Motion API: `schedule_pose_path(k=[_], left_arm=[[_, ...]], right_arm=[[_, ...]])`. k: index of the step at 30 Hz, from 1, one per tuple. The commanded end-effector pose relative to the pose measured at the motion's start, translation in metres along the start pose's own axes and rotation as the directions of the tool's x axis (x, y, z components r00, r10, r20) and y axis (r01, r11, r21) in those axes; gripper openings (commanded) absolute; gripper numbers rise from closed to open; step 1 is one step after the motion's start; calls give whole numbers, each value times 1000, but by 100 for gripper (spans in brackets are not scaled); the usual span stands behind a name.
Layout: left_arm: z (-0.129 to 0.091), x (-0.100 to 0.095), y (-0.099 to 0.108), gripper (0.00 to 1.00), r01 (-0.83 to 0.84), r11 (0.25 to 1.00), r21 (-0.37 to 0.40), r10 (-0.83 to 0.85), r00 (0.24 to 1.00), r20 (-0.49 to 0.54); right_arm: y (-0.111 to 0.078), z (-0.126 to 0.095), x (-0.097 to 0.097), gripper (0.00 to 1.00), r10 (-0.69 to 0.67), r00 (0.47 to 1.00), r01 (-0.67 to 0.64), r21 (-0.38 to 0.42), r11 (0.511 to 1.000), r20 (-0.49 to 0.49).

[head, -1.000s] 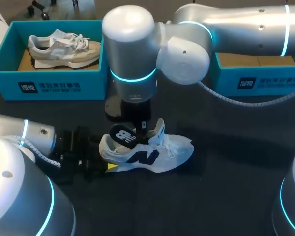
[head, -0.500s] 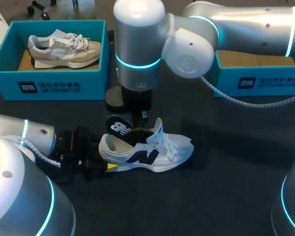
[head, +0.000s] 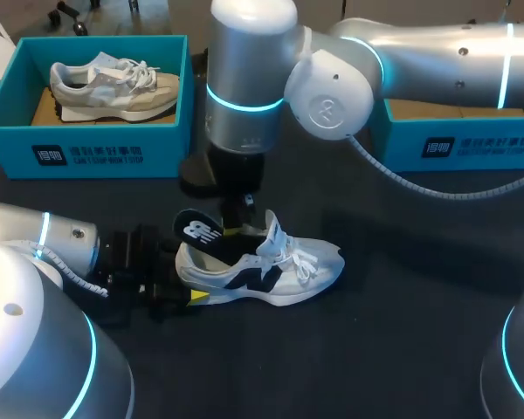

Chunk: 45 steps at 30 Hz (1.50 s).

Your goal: Take the shoe out of the shoebox, open the shoe tongue, remove and reinsert the insole, then place the shoe into the shoebox

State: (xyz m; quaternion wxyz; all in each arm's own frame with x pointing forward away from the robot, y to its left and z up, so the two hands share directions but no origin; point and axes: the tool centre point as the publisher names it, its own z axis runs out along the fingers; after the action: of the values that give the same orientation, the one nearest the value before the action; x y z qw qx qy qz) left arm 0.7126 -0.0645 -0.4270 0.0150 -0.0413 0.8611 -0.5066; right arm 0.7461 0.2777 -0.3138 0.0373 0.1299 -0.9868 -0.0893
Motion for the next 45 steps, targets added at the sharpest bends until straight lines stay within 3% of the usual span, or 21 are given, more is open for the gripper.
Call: schedule_pose_path(k=[1, 11, 19, 36, 45], left_arm=[[5, -3, 3, 0, 0, 1000, -5, 0, 1000, -2], [5, -3, 3, 0, 0, 1000, -5, 0, 1000, -2], [5, -3, 3, 0, 0, 1000, -5, 0, 1000, -2], [5, -3, 3, 0, 0, 1000, -5, 0, 1000, -2], [5, -3, 3, 0, 0, 1000, -5, 0, 1000, -2]], right_arm=[[-4, 0, 1, 100, -7, 1000, 7, -72, 997, -1], [-3, -20, -6, 100, 11, 996, -30, -201, 979, -93], [3, -21, -11, 100, 73, 988, -111, -294, 949, -139], [6, -20, -13, 100, 117, 988, -142, -288, 947, -102], [1, -13, 0, 100, 253, 950, -300, -306, 904, -183]])
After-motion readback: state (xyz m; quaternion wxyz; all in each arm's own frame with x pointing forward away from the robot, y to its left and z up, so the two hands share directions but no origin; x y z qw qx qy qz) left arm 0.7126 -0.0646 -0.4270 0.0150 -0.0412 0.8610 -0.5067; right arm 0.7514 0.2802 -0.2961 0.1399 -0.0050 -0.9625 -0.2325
